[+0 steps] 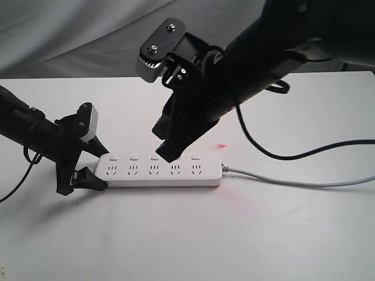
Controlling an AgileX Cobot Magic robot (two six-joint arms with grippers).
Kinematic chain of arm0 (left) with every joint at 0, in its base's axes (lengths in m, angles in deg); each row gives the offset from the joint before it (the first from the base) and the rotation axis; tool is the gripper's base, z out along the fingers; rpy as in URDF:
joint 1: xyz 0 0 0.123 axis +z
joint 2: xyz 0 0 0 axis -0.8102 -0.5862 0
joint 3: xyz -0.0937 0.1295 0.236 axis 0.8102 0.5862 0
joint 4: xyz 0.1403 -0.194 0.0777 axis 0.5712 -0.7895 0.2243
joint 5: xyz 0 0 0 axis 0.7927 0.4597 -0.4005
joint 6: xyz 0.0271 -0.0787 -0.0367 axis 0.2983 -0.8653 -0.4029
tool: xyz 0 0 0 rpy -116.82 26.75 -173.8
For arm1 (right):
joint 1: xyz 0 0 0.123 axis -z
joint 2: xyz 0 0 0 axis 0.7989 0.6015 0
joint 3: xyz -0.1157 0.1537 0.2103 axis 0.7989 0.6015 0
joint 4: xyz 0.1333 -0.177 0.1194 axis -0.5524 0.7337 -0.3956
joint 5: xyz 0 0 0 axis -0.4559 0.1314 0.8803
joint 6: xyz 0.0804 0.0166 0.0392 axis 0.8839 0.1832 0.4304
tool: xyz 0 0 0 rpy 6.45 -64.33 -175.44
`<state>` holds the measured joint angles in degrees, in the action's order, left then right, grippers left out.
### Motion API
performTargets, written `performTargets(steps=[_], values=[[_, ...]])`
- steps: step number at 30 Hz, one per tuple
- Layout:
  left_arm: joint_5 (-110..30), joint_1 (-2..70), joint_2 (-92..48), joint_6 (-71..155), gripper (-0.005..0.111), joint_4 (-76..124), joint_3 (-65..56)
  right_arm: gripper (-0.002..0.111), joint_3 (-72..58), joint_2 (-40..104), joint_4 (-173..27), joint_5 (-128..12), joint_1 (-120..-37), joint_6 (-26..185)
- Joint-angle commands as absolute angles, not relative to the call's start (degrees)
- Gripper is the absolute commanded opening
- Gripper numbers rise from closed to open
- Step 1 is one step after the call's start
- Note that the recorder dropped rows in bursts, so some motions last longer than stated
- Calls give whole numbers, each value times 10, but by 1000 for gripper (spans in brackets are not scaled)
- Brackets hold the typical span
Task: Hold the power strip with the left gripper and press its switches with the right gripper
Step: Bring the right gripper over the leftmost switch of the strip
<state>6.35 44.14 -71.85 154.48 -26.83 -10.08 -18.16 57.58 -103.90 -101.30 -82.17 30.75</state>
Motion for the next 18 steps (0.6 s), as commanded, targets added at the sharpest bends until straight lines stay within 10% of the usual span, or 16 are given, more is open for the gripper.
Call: performTargets(steps=[1,18], values=[[61,439,-719,1546,65,-274,-104,0,-232,655,-1114,-1015,-812,244],[61,439,-719,1546,65,-274,-104,0,-420,866,-1136,-1022,-798,82]])
